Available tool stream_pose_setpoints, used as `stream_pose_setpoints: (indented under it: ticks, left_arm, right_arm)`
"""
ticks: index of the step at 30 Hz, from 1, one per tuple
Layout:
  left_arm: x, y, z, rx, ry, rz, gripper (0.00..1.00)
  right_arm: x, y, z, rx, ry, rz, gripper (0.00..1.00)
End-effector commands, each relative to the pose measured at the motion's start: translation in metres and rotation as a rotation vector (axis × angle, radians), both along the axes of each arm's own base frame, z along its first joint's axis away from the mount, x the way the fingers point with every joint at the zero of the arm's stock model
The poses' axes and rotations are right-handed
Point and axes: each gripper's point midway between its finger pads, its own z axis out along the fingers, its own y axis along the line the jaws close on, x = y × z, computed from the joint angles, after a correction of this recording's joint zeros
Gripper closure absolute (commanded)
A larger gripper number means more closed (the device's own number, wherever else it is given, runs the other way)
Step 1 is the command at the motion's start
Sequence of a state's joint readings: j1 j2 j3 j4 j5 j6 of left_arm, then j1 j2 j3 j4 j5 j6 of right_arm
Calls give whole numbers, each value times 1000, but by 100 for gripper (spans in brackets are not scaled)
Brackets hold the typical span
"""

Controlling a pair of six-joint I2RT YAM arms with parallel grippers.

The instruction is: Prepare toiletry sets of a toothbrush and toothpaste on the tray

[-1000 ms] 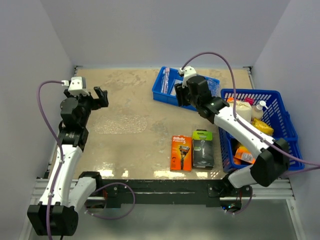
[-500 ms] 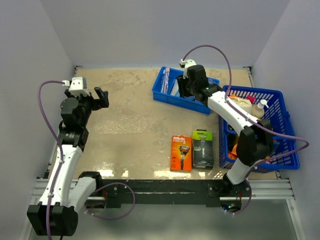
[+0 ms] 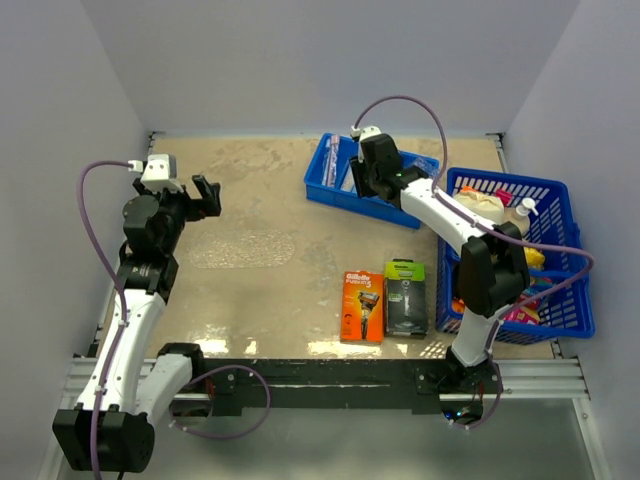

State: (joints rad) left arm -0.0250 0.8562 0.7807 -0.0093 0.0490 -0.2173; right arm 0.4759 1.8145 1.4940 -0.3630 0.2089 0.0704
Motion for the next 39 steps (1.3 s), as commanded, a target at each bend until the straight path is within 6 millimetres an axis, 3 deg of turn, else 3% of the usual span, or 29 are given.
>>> stream_pose_setpoints:
  ticks: [1, 5, 7, 11, 29, 39]
  left_arm:
    - [0, -7, 17, 0, -56, -32, 0]
    - [0, -7, 16, 9, -52, -36, 0]
    - [0, -7, 17, 12, -54, -36, 0]
    - [0, -7, 16, 12, -52, -34, 0]
    - [2, -7, 11, 12, -34, -33, 0]
    - [3, -8, 11, 18, -33, -44, 0]
  right_arm:
    - [14, -2, 22, -23, -75, -31, 59]
    - [21, -5, 20, -56, -83, -46, 59]
    - [21, -8, 4, -92, -41, -50, 59]
    - [20, -6, -8, -98, -16, -41, 64]
    - [22, -2, -31, -116, 9, -12, 71]
    - [24, -2, -44, -135, 28, -14, 80]
